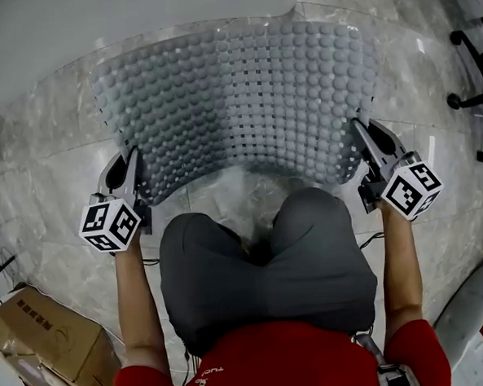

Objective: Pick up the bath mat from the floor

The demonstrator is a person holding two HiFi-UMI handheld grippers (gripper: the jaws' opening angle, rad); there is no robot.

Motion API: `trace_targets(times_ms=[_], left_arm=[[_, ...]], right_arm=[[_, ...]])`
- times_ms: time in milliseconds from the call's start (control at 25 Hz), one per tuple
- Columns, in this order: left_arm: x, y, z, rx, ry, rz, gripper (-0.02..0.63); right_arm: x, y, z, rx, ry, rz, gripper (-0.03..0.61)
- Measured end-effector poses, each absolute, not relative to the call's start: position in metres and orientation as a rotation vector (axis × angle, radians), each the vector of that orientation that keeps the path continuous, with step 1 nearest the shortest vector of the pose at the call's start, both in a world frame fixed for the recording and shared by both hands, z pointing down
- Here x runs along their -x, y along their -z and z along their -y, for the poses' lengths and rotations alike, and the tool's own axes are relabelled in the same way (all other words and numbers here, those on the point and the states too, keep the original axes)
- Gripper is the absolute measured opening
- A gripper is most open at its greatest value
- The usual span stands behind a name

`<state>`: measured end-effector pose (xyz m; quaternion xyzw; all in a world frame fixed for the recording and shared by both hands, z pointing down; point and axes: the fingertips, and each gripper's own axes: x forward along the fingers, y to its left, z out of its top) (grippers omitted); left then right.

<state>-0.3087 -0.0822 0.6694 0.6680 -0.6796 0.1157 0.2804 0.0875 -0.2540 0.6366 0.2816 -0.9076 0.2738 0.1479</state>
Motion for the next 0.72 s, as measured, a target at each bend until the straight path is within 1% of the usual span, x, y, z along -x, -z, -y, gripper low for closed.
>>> trace_targets(times_ms=[280,720], left_arm=[[0.305,-0.632,0.088,-1.87,-0.292,1.874,0.054],[0.302,-0.512,0.09,-1.904,-0.284,1.938,0.054]], right_arm=[[-0.082,-0.59,0.256,-0.828,-0.673,2.673,0.043],[-0.08,-0.476,0.259,-0.875,-0.608,2.729,0.041]])
